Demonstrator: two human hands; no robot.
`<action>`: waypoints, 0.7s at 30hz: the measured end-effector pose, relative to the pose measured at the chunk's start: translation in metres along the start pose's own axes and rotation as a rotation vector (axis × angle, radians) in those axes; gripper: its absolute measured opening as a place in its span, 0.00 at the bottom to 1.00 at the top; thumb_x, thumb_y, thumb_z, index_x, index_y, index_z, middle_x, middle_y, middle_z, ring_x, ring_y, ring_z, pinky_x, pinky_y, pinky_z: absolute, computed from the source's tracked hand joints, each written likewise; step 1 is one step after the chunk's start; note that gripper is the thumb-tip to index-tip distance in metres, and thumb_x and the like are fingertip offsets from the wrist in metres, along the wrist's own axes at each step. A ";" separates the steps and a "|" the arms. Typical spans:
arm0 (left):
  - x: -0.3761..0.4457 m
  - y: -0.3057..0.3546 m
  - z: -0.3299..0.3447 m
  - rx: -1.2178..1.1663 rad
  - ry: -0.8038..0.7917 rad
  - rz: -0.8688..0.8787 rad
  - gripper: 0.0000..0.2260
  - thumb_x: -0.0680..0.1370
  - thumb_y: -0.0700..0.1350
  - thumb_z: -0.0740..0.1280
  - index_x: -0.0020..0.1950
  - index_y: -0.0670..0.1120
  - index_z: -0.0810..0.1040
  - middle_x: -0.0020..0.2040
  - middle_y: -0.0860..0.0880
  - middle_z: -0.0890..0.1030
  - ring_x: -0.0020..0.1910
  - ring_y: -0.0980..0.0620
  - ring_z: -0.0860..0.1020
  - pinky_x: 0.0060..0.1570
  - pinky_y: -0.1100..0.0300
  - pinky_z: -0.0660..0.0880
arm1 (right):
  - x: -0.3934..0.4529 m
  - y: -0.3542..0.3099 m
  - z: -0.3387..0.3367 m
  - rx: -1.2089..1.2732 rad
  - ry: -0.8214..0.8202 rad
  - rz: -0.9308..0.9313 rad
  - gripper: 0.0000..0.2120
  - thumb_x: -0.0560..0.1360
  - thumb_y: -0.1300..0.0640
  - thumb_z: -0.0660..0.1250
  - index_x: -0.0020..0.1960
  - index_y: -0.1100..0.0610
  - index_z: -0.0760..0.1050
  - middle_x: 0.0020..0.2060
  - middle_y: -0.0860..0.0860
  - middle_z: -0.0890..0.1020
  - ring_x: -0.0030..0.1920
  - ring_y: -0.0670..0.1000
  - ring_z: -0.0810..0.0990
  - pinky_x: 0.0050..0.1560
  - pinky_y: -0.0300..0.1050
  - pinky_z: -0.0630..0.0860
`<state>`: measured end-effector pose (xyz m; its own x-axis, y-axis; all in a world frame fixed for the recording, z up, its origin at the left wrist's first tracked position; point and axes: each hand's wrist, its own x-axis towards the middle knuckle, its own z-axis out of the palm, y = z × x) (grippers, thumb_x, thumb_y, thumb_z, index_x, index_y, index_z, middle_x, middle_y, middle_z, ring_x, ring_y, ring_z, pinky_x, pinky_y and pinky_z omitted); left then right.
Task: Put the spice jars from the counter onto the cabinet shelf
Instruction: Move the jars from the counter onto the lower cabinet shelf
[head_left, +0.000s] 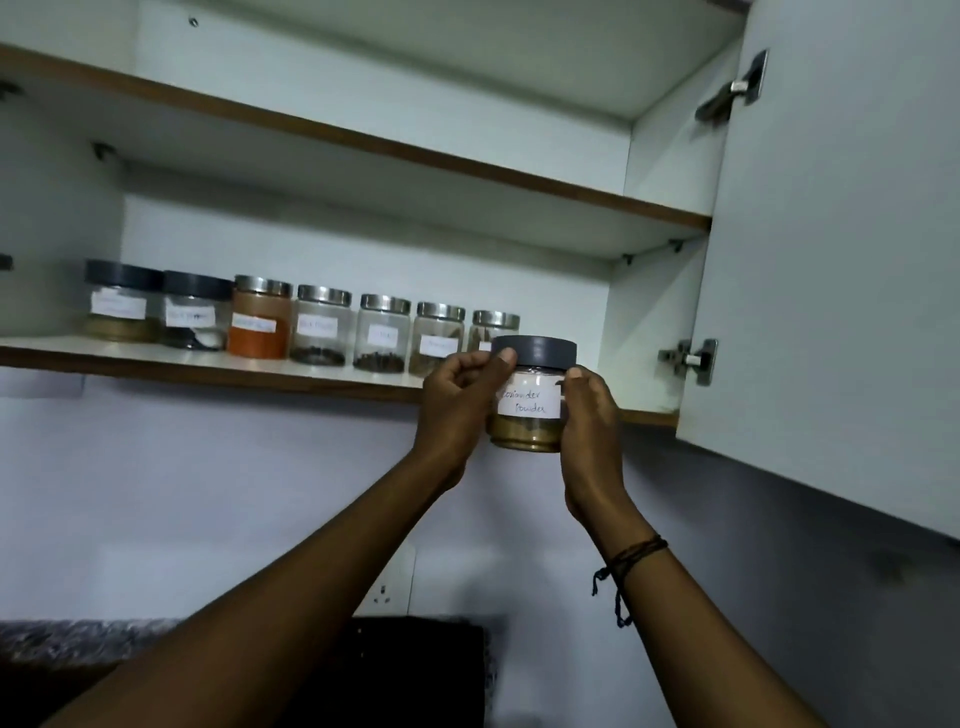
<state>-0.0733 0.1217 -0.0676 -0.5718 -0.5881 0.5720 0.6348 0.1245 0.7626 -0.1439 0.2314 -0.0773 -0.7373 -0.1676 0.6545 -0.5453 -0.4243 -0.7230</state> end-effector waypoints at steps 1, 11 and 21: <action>0.006 0.003 0.007 0.017 0.033 0.019 0.19 0.72 0.55 0.76 0.55 0.44 0.80 0.47 0.48 0.85 0.43 0.55 0.83 0.38 0.62 0.79 | 0.007 -0.001 0.001 -0.020 0.036 -0.018 0.08 0.82 0.47 0.59 0.54 0.47 0.75 0.49 0.48 0.83 0.48 0.48 0.82 0.46 0.44 0.80; 0.081 -0.014 0.049 0.231 0.136 0.088 0.11 0.79 0.53 0.67 0.54 0.46 0.80 0.49 0.49 0.83 0.47 0.51 0.81 0.44 0.58 0.77 | 0.093 0.006 0.003 -0.365 0.112 -0.049 0.06 0.80 0.53 0.59 0.52 0.53 0.73 0.49 0.53 0.80 0.49 0.55 0.79 0.50 0.52 0.77; 0.110 -0.046 0.083 0.590 -0.025 0.032 0.15 0.77 0.36 0.64 0.63 0.40 0.78 0.60 0.40 0.79 0.57 0.42 0.79 0.59 0.47 0.78 | 0.147 0.050 -0.025 -0.685 0.015 -0.018 0.13 0.79 0.65 0.54 0.51 0.63 0.77 0.50 0.60 0.81 0.47 0.57 0.78 0.48 0.49 0.74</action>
<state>-0.2082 0.1172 -0.0144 -0.5738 -0.5587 0.5989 0.2594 0.5696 0.7799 -0.2891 0.2079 -0.0227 -0.7284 -0.1514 0.6682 -0.6833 0.2327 -0.6921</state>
